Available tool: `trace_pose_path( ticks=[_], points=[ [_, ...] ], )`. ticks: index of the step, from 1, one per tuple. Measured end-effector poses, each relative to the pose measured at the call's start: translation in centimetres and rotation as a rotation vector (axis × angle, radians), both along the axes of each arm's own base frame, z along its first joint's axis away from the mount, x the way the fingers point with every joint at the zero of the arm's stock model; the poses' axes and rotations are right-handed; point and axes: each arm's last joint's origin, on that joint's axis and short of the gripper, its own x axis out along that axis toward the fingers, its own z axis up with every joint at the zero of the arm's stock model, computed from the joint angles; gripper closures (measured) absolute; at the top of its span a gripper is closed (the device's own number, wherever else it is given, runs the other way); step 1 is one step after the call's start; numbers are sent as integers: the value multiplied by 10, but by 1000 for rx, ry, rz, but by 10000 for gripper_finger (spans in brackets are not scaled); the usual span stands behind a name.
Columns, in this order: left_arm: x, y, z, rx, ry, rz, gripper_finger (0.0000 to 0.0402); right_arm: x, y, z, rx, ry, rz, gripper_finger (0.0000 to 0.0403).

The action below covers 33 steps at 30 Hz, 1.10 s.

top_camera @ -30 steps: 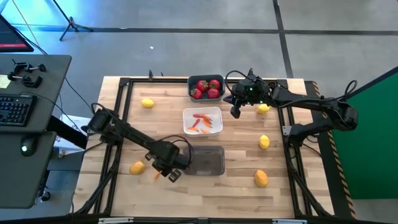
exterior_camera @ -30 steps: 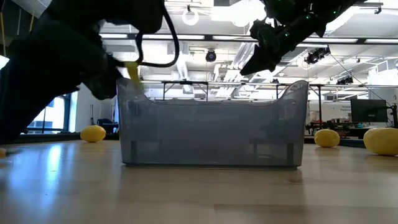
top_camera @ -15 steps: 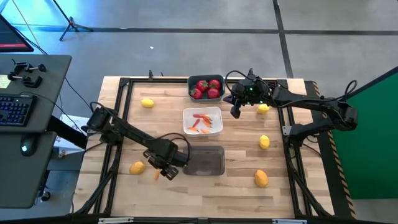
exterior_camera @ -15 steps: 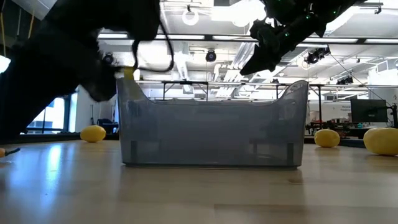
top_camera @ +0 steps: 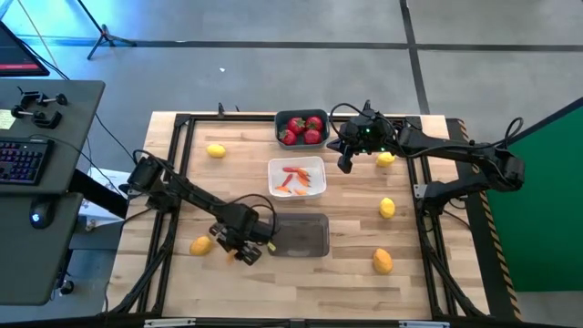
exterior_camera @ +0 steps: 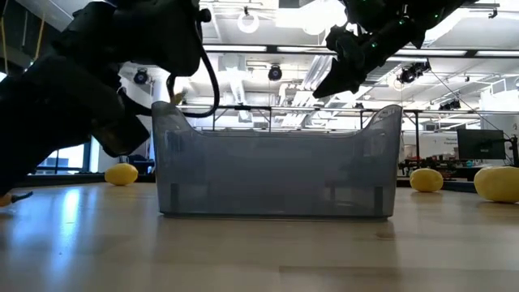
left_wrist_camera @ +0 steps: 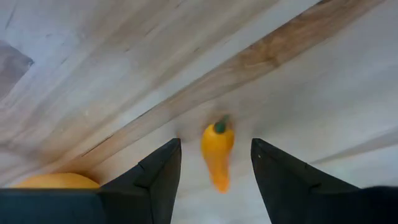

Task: Sort produce into baskets
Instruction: Put the orange chili pepper into the white bin

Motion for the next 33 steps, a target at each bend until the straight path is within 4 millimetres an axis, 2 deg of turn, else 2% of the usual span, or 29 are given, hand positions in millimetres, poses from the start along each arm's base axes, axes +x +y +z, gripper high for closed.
trace_pose_path(
  ticks=[5,13,17,21,27,33],
  points=[
    [0,0,0,-2,-4,-8,265,0,0,0,-6,2,4,403],
    [0,1,3,-2,-13,-35,387,0,0,0,-6,2,4,403],
    [0,8,21,-7,-34,-23,390,0,0,0,-12,4,8,403],
    [0,29,53,13,-99,32,390,0,0,0,-18,3,11,403],
    [0,78,98,114,-329,267,396,0,0,1,-19,-3,10,403],
    [13,131,116,231,-586,417,396,0,0,1,14,-12,-25,403]
  ],
)
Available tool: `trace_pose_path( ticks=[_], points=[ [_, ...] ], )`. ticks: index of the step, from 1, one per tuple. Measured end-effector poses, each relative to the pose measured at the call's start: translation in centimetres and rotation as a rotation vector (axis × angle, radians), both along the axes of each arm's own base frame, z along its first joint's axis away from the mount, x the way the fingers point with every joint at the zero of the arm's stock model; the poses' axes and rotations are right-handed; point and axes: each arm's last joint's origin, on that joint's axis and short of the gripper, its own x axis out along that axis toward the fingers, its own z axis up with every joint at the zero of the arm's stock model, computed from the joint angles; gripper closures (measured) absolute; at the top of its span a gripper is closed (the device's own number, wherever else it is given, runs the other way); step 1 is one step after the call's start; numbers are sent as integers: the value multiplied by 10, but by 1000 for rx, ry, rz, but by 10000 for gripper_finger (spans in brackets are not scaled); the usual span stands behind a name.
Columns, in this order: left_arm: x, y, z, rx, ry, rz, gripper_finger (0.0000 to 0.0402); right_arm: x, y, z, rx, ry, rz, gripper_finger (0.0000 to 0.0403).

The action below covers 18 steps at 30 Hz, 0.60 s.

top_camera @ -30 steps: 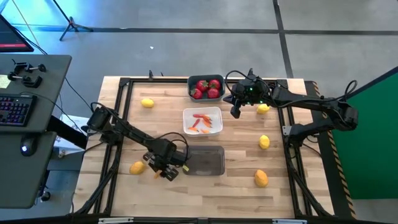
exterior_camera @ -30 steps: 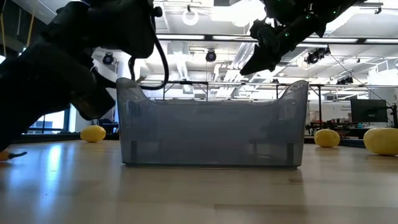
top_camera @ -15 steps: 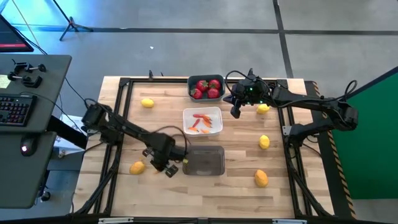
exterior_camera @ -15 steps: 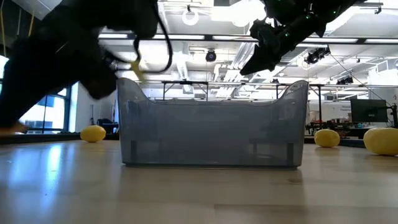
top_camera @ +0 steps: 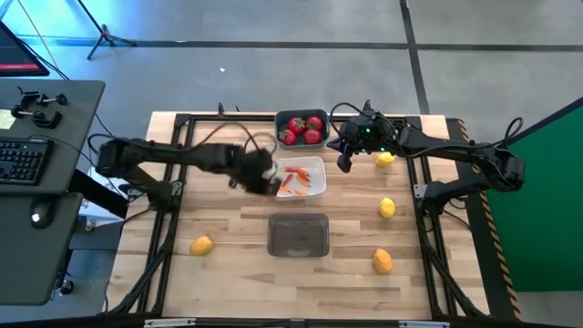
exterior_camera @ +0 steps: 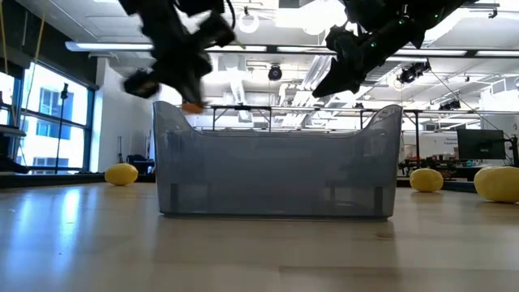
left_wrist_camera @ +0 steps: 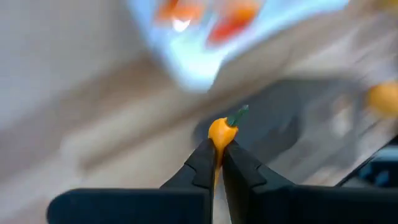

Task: Sort produce into baskets
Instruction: Put the orange chili pepper into the white bin

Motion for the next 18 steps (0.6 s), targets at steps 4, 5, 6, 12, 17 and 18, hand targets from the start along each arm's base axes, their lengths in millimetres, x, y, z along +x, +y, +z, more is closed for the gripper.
trace_pose_path(
  ticks=[4,5,6,12,17,18],
  points=[
    [16,30,-1,59,-141,34,396,0,0,0,9,-2,-10,403],
    [20,36,-3,73,-167,43,396,0,0,0,9,-2,-10,403],
    [23,41,-4,88,-191,49,396,0,0,0,9,-2,-11,403],
    [36,63,-21,131,-227,37,396,0,-1,0,7,1,-57,403],
    [41,74,-36,135,-214,-2,391,-1,-1,0,5,2,-62,403],
    [43,75,-37,139,-220,-18,386,-1,-1,0,7,2,-63,403]
  ],
)
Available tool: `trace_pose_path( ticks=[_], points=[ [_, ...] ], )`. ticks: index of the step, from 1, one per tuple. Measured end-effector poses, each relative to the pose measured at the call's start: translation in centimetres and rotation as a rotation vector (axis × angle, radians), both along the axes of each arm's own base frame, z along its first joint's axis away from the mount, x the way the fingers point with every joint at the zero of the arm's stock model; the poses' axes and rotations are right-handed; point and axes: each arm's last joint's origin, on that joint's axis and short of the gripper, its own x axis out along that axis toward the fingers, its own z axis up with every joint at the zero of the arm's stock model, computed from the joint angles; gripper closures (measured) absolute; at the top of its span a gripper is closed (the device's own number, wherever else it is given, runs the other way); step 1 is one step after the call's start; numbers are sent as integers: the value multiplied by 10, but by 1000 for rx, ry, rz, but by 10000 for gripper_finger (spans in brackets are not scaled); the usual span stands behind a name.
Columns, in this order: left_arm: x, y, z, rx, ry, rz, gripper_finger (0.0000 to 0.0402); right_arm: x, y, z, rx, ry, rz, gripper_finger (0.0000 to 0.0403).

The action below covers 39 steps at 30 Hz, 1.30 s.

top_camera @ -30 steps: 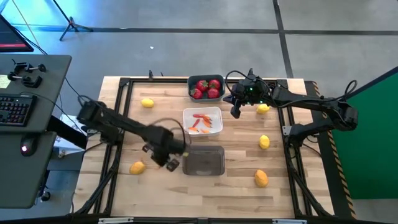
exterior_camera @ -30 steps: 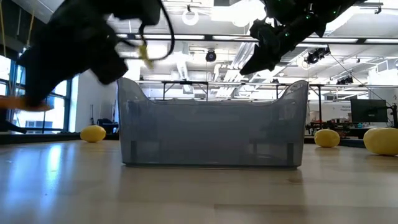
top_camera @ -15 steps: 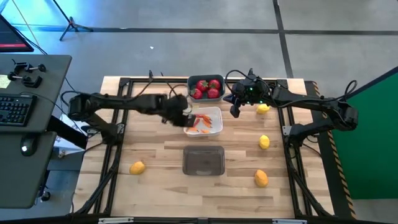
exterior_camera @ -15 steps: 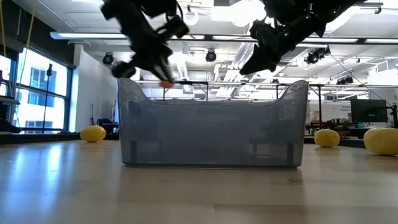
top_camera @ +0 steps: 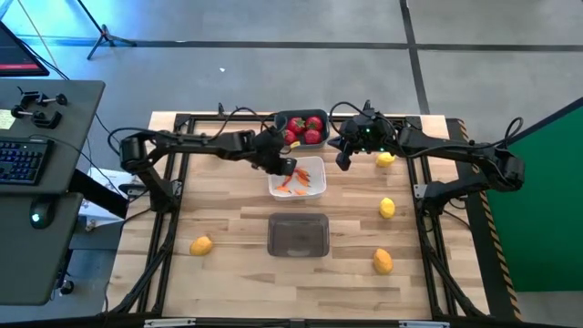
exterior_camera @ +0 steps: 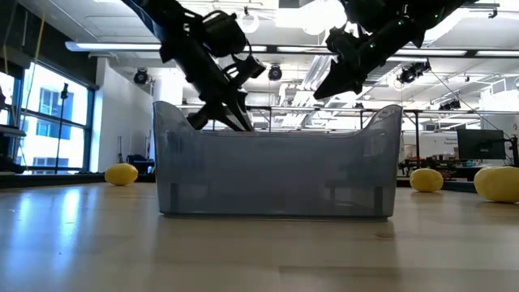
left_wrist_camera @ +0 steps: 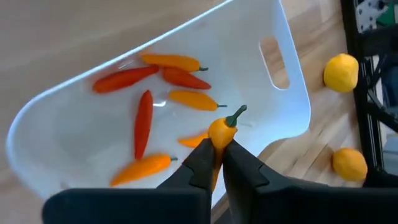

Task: Sort produce into baskets
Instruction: Put the orange chili pepper into the white bin, then put the yellow lemon into the black bin

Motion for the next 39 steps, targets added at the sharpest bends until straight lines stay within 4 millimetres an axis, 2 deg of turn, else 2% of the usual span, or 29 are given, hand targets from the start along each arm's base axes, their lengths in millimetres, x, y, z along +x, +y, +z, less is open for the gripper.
trace_pose_path(
  ticks=[5,8,11,15,21,25,28,32,39],
  points=[
    [1,6,-3,17,-7,-51,349,-2,-1,-2,26,22,-82,401],
    [-1,10,-3,24,-14,-70,318,-6,-1,-7,54,81,-142,386],
    [-2,15,-2,31,-32,-95,285,-13,-1,-15,109,162,-222,353],
    [-4,22,4,63,-72,-131,258,-31,-6,-26,304,257,-440,283],
    [-18,29,39,191,-189,-166,273,-62,-16,-37,614,324,-886,163],
    [-38,41,63,244,-252,-163,289,-79,-22,-40,767,304,-1164,106],
    [-56,53,72,230,-267,-144,295,-84,-27,-43,840,272,-1302,88],
    [-80,67,80,224,-249,-129,295,-86,-33,-51,922,267,-1429,84],
    [-113,84,87,206,-246,-127,295,-92,-50,-76,986,336,-1680,84]
  ],
)
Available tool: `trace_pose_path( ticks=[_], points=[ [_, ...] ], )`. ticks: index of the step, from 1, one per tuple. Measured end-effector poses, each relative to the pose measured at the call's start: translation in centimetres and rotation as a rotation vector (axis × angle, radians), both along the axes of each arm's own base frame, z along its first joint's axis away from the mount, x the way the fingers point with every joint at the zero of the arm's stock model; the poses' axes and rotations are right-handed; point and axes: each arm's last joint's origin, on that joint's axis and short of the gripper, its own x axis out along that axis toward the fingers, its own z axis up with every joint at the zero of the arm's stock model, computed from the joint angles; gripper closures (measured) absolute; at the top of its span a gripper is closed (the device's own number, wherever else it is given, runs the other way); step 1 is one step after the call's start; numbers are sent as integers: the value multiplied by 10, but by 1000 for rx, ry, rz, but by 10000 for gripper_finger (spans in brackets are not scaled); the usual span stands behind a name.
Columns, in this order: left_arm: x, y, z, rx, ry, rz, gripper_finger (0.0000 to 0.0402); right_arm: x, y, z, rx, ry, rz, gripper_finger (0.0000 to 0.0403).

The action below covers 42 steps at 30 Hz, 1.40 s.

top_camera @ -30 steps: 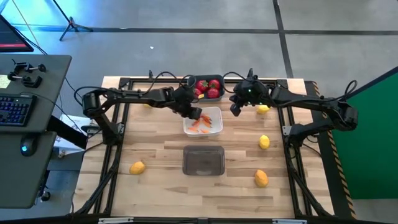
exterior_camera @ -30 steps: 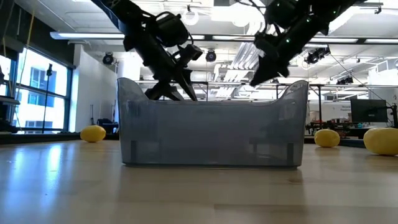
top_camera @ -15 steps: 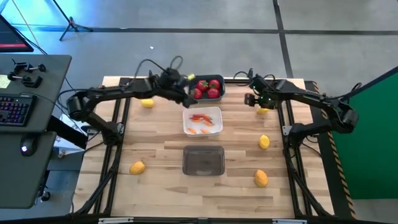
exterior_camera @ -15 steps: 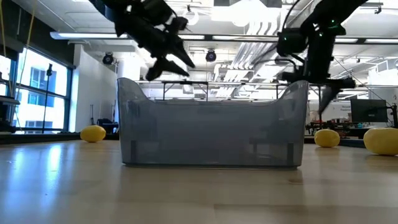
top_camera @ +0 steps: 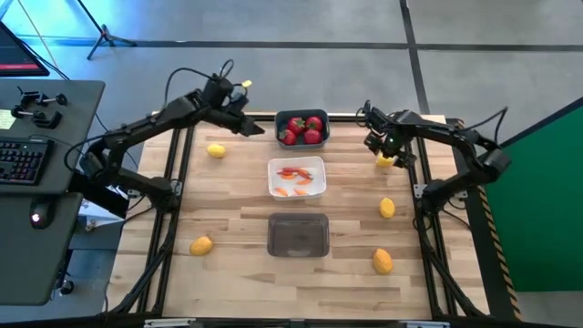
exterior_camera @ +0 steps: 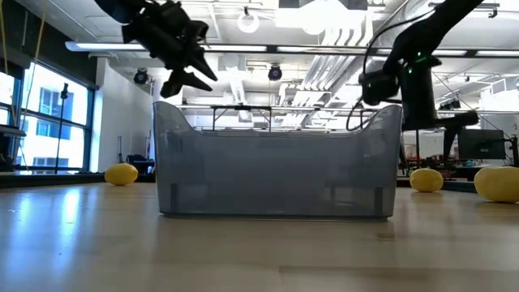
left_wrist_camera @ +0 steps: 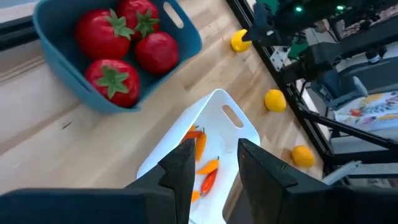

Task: Sort produce into baskets
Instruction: Put the yellow lemon into the black bin

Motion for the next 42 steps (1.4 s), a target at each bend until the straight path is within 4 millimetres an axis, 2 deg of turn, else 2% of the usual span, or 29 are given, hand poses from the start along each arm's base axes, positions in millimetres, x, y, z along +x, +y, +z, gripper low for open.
trace_pose_path(
  ticks=[8,13,18,21,25,27,33,36,39,42],
  points=[
    [-22,13,-1,-7,-1,-37,295,2,-30,-22,-47,-58,-201,84],
    [-29,18,-3,2,22,-32,295,4,-34,-37,14,-39,-244,84],
    [-35,20,-5,12,43,-36,295,8,-39,-42,-10,-63,-217,90],
    [-37,21,-5,18,48,-36,295,9,-39,-42,-12,-65,-216,114],
    [-39,24,-5,30,50,-34,296,7,-39,-39,-47,-47,-197,179],
    [-41,25,-5,36,50,-33,296,6,-40,-35,-73,-41,-153,215],
    [-41,25,-5,85,51,-66,296,5,-40,-10,-154,-78,87,218],
    [-41,25,-5,139,54,-120,296,18,-32,9,-216,-112,290,218],
    [-41,25,-5,144,54,-126,296,44,-5,28,-244,-184,527,218],
    [-41,24,-5,146,55,-132,296,76,36,39,-252,-262,701,218]
  ],
)
